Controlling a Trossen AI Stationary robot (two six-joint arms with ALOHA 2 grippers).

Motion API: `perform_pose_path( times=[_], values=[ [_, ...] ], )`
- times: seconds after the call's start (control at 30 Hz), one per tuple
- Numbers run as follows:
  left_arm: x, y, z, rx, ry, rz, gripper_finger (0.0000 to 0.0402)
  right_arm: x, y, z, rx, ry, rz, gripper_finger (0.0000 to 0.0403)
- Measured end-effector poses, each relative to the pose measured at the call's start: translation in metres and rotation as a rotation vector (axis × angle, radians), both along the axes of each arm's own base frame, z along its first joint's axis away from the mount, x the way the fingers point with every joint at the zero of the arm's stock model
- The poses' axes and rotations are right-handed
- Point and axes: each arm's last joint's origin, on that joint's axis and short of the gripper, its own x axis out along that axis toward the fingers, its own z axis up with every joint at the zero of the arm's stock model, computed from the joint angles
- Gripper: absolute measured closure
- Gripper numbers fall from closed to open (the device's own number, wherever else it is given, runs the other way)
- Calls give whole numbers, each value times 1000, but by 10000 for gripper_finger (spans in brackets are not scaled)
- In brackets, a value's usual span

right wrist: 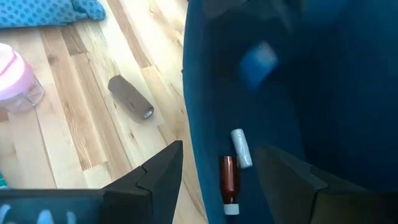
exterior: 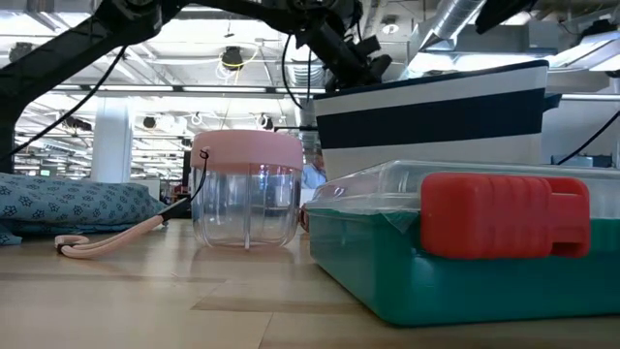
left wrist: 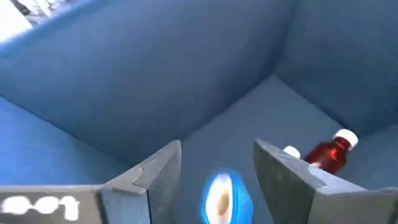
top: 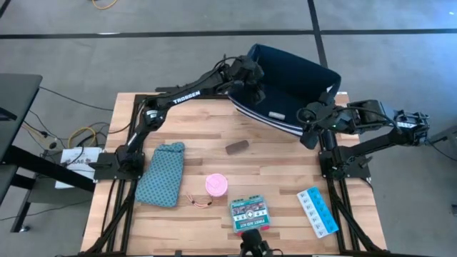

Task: Pick & place medical supplies in basket/bin
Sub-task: Put the brown bandage into the blue organizer bin

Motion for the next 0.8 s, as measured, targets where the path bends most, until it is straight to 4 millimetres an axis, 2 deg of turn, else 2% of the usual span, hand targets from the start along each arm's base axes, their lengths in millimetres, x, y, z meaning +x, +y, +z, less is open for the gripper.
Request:
perform_pose_path(
  times=[0.13,0.3,0.5,0.63,0.7,0.8],
  values=[
    [-9,-7,24,23,-50,-8,208,9,1,-4,-30,56,33,207],
    [-39,-34,74,49,-77,-43,208,31,2,-12,-60,111,76,216],
    [-96,-73,134,55,-87,-76,207,62,17,-12,-112,40,241,228],
    [-139,-102,165,39,-90,-105,207,90,32,-12,-65,-64,407,224],
    [-159,-115,179,35,-115,-118,207,105,37,-19,-78,-56,483,217],
    [-187,-131,197,32,-162,-132,207,133,38,-38,-95,1,486,202]
  ],
)
